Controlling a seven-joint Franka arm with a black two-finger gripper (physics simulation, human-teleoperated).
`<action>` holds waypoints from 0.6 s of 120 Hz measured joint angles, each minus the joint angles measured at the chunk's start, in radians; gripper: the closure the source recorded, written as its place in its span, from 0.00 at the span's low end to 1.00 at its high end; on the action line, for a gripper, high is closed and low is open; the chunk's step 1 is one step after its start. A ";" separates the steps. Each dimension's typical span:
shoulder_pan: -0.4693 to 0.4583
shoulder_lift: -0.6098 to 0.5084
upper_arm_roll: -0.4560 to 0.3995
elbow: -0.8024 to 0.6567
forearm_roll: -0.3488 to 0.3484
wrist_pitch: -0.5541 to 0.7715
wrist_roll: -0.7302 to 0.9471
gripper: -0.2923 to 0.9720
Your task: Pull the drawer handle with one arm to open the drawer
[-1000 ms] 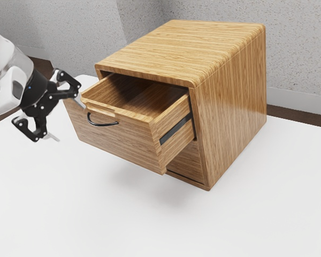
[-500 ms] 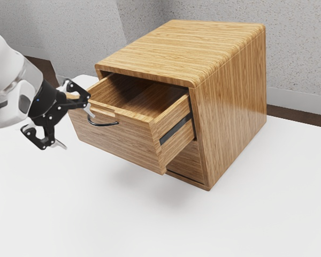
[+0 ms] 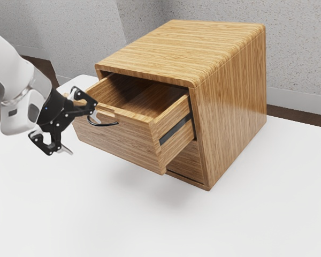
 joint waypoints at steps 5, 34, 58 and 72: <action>0.002 -0.004 0.001 -0.008 0.000 0.005 0.002 0.22; 0.007 -0.089 0.021 -0.068 0.030 0.028 0.009 0.28; 0.004 -0.152 0.047 -0.051 0.043 0.014 0.003 0.27; -0.009 -0.126 0.046 0.177 0.059 -0.146 -0.068 0.25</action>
